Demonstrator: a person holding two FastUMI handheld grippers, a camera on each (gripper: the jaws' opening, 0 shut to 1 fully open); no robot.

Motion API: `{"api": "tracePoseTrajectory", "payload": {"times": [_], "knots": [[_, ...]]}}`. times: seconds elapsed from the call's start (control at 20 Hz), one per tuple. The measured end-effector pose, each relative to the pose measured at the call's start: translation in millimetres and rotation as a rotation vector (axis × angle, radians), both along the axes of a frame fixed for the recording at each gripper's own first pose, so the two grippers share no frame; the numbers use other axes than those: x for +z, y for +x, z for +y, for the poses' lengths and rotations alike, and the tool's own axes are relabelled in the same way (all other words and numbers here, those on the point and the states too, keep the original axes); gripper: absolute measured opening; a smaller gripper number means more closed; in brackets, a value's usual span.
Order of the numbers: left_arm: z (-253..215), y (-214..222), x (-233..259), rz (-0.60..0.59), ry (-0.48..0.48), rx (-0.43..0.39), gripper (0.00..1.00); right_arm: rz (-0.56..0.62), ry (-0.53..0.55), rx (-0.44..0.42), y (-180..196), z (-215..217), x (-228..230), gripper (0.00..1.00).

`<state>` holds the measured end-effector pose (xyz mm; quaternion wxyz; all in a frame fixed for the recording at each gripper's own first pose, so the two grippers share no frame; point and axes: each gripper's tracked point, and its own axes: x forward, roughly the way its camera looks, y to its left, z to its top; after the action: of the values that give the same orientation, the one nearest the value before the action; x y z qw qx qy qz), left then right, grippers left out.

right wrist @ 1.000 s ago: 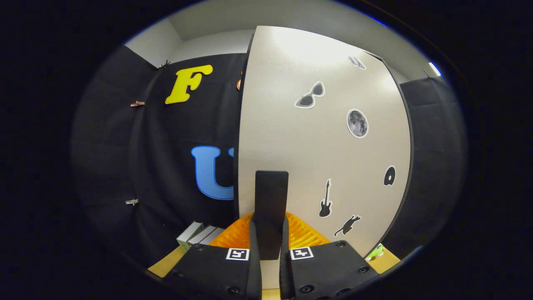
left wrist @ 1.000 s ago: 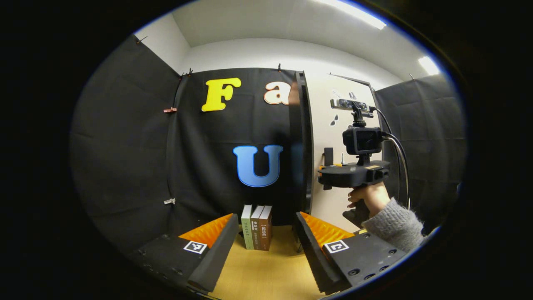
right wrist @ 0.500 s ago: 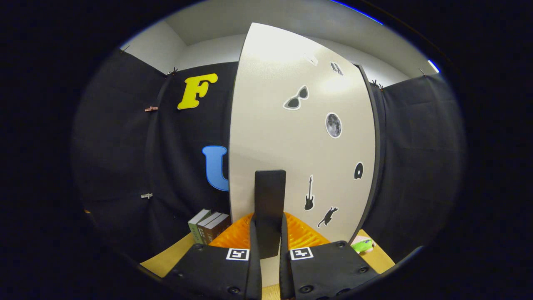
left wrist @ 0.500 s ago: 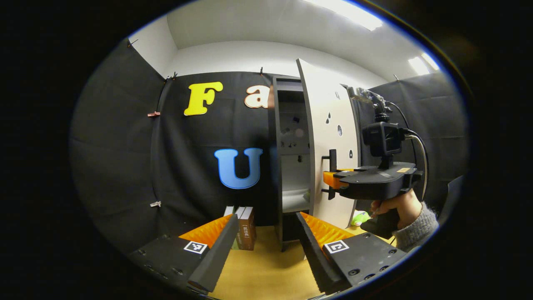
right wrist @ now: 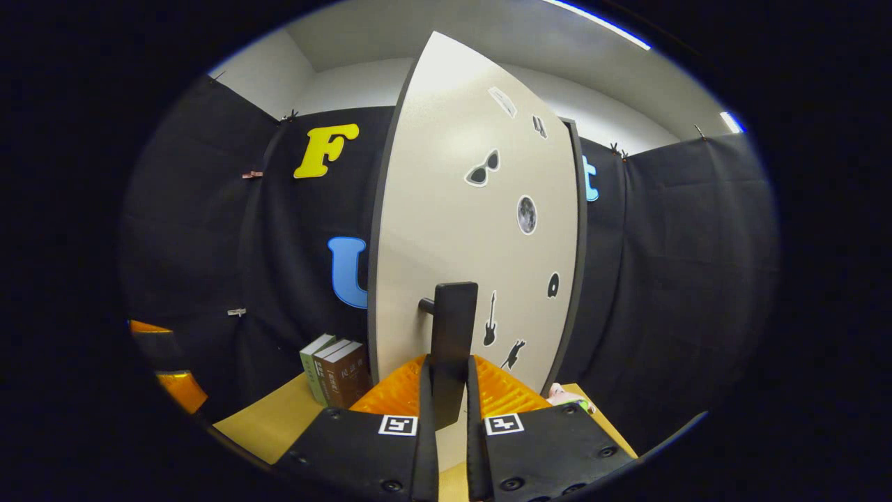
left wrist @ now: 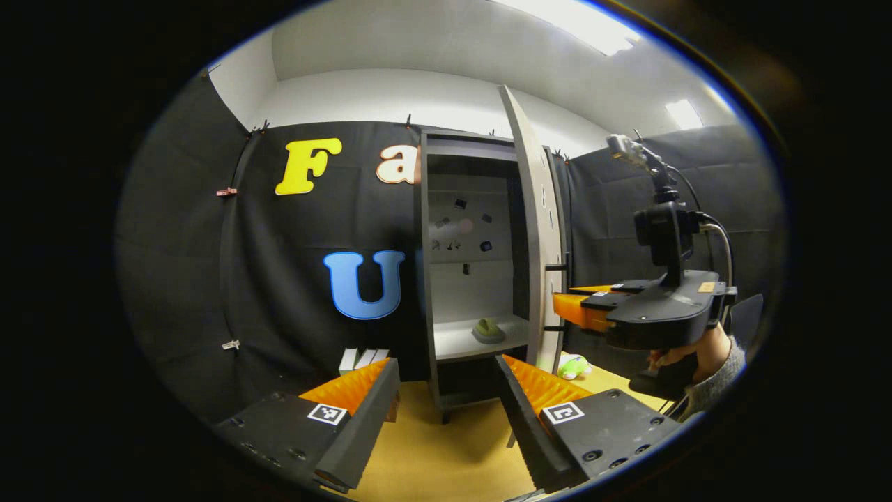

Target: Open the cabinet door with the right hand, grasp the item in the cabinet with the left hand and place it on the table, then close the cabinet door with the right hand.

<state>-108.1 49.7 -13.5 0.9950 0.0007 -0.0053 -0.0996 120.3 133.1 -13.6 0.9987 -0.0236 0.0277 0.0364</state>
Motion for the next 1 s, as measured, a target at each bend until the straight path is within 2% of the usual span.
{"api": "tracePoseTrajectory", "payload": {"times": [0.2,0.3,0.5,0.6,0.65,0.7,1.0], "knots": [[-26,-1,7,-0.023,-0.02,-0.055,0.87,-0.016,-0.035,-0.061,-15,-36,6,0.19],[-50,-1,9,-0.026,-0.024,-0.112,0.86,-0.022,-0.053,-0.103,-20,-59,10,0.19],[-95,8,14,-0.029,-0.039,-0.184,0.87,-0.029,0.009,-0.131,-30,-105,20,0.13],[-119,17,11,-0.008,-0.058,-0.209,0.87,-0.046,0.008,-0.134,-33,-129,25,0.15],[-127,22,10,0.003,-0.063,-0.211,0.85,-0.04,0.013,-0.131,-31,-138,22,0.08],[-136,27,11,0.008,-0.066,-0.213,0.89,-0.041,0.021,-0.118,-32,-143,23,0.08],[-170,70,16,0.011,-0.064,-0.165,0.87,-0.023,0.066,-0.041,-35,-177,23,0.08]]}}
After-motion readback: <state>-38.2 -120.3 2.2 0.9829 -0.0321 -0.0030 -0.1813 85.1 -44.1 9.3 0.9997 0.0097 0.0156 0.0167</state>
